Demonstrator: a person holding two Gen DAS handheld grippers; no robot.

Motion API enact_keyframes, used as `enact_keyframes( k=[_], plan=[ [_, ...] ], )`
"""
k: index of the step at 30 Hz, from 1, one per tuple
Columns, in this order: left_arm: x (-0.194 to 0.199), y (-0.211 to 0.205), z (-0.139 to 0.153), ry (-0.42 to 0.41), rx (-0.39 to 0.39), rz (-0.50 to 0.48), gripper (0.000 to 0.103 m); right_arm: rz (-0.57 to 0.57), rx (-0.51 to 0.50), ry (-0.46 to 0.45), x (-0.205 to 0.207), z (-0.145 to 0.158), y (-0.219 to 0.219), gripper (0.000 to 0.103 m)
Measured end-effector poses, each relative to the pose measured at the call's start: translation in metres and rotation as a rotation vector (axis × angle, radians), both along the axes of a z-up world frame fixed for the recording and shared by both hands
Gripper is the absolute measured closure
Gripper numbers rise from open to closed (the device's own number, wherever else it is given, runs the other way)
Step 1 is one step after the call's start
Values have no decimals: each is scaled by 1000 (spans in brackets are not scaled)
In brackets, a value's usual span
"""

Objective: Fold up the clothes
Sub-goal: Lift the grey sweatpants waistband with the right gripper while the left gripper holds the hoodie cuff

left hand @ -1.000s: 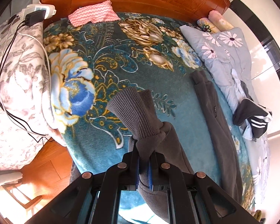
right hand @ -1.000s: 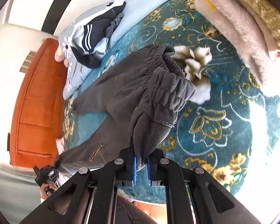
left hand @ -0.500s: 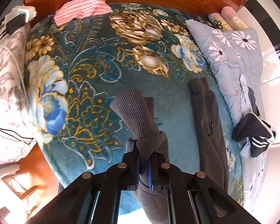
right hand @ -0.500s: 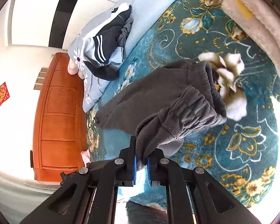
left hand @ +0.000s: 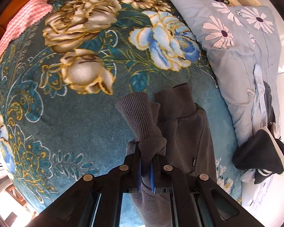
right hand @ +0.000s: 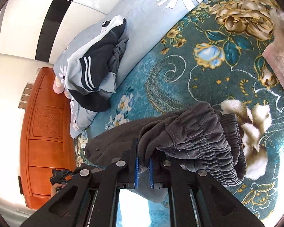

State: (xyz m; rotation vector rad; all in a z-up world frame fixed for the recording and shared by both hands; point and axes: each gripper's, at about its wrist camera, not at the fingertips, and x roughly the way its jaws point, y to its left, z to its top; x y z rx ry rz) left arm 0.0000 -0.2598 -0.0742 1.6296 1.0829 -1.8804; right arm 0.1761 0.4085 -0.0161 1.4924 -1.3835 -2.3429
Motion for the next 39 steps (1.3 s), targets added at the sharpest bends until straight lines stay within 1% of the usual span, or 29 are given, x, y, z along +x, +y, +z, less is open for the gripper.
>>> enact_keyframes(
  k=[2, 4, 6, 7, 8, 10, 11, 14, 15, 16, 17, 18, 19, 21, 24, 28, 30, 32, 35, 36, 37, 38, 39],
  plan=[
    [-21, 5, -6, 25, 44, -11, 96, 0, 33, -25, -4, -4, -1, 95],
    [-40, 14, -8, 85, 92, -66, 95, -11, 53, -45, -6, -9, 0, 95],
    [-56, 23, -11, 152, 135, -120, 92, -20, 81, -64, -9, -13, 3, 95],
    [-59, 26, -12, 191, 151, -138, 82, -23, 95, -71, -11, -15, 4, 95],
    [-62, 28, -13, 230, 167, -156, 65, -24, 111, -74, -13, -17, 5, 95],
    [-59, 28, -13, 341, 232, -163, 50, -20, 138, -79, -16, -20, 6, 95],
    [-56, 26, -11, 386, 262, -163, 46, -18, 145, -81, -18, -22, 7, 95],
    [-46, 16, -1, 494, 326, -174, 45, -10, 158, -68, -23, -28, 8, 94],
    [-41, 10, 2, 518, 312, -170, 45, -10, 167, -69, -25, -31, 8, 94],
    [-33, 3, 5, 532, 268, -161, 41, -10, 174, -69, -27, -33, 9, 94],
    [-27, -4, 5, 520, 209, -151, 38, -14, 175, -66, -29, -35, 10, 94],
    [-20, -10, 1, 486, 136, -141, 38, -19, 178, -61, -31, -36, 11, 94],
    [-16, -15, -5, 452, 94, -136, 38, -23, 185, -55, -32, -37, 13, 94],
    [-11, -20, -23, 388, 59, -138, 38, -41, 192, -54, -33, -41, 16, 94],
    [-11, -19, -46, 349, 47, -156, 38, -60, 168, -61, -31, -46, 16, 94],
    [-23, -14, -64, 381, 60, -154, 38, -27, 161, -24, -27, -34, 13, 91],
    [-30, -9, -68, 391, 42, -169, 38, 2, 158, 2, -23, -23, 11, 89],
    [-38, -4, -72, 399, 22, -185, 38, 35, 159, 25, -17, -12, 8, 84],
    [-46, 3, -75, 412, 11, -198, 39, 89, 184, 39, -8, 2, 1, 80],
    [-47, 5, -75, 422, 14, -195, 42, 105, 194, 36, -5, 5, -2, 79],
    [-48, 6, -75, 432, 17, -191, 60, 121, 203, 35, -2, 8, -4, 79],
    [-48, 7, -74, 435, 18, -180, 67, 139, 205, 40, 1, 11, -7, 77],
    [-46, 7, -71, 439, 11, -166, 71, 155, 208, 45, 2, 12, -8, 76]
  ],
)
